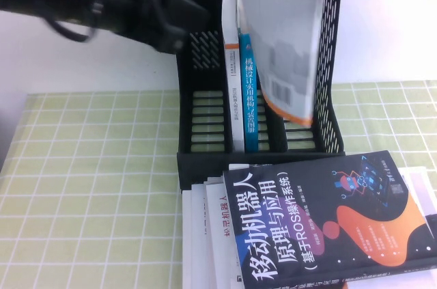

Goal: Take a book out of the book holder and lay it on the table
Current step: Pick up the right side book from the book shelf, then place the picked book on the book

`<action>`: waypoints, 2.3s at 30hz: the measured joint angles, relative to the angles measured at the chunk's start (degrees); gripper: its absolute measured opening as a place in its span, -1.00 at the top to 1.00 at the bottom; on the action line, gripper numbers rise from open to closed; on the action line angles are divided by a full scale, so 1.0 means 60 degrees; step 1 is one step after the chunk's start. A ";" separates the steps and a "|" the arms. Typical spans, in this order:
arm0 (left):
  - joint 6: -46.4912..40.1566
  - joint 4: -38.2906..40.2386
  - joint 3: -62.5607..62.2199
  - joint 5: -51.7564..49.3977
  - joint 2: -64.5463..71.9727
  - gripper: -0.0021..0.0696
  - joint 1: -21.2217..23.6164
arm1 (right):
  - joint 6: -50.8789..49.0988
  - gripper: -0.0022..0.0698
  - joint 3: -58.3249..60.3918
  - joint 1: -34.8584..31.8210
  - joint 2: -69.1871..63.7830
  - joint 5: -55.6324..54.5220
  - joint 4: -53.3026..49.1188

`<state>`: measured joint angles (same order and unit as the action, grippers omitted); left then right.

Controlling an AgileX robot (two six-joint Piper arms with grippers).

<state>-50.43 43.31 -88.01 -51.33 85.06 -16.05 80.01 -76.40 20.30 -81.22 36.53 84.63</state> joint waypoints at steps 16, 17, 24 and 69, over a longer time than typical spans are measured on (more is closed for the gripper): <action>0.1090 0.1266 0.4223 0.0494 -0.3582 0.95 0.2441 | -0.0828 0.61 -0.0105 0.0018 0.2060 0.3786 -0.5099; 0.1288 0.1266 0.4542 0.0579 -0.3723 0.95 0.2441 | -0.0908 0.61 -0.0127 0.0054 0.2060 0.3908 -0.5750; 0.1790 0.1439 0.6266 0.0700 -0.4246 0.95 0.2464 | -0.2609 0.61 -0.0317 0.1374 0.2077 0.3147 -1.0485; 0.1832 0.1904 0.6818 0.0423 -0.4338 0.95 0.2464 | -1.5061 0.61 0.5992 0.7353 0.0167 -0.1628 -2.2489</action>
<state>-39.44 54.73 -47.10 -48.79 59.04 -1.27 -10.36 -40.45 64.42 -80.21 26.76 -50.30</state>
